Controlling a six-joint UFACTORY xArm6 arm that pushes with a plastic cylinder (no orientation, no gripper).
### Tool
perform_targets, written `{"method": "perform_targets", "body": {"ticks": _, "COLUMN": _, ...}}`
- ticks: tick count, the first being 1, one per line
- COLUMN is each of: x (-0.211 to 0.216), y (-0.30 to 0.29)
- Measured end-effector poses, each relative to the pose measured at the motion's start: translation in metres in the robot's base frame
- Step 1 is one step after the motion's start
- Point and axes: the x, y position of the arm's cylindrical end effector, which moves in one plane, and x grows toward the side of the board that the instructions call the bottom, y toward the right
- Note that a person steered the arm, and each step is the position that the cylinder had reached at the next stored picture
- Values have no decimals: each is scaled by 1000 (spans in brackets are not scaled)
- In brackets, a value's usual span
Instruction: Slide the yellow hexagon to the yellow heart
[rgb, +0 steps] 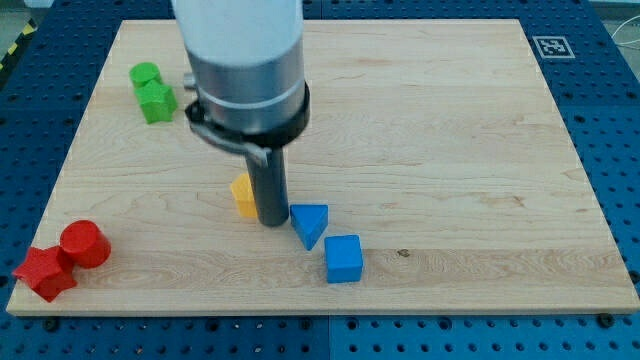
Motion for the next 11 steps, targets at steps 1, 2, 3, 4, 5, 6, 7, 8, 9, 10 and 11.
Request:
{"method": "perform_targets", "body": {"ticks": 1, "x": 2, "y": -10}}
{"method": "perform_targets", "body": {"ticks": 2, "x": 25, "y": -40}}
{"method": "perform_targets", "body": {"ticks": 3, "x": 41, "y": -65}}
{"method": "perform_targets", "body": {"ticks": 4, "x": 23, "y": -68}}
{"method": "perform_targets", "body": {"ticks": 5, "x": 3, "y": -53}}
{"method": "perform_targets", "body": {"ticks": 6, "x": -7, "y": -29}}
{"method": "perform_targets", "body": {"ticks": 7, "x": -31, "y": -14}}
{"method": "perform_targets", "body": {"ticks": 8, "x": -41, "y": -14}}
{"method": "perform_targets", "body": {"ticks": 9, "x": -57, "y": -14}}
{"method": "perform_targets", "body": {"ticks": 10, "x": -72, "y": -14}}
{"method": "perform_targets", "body": {"ticks": 11, "x": -81, "y": -14}}
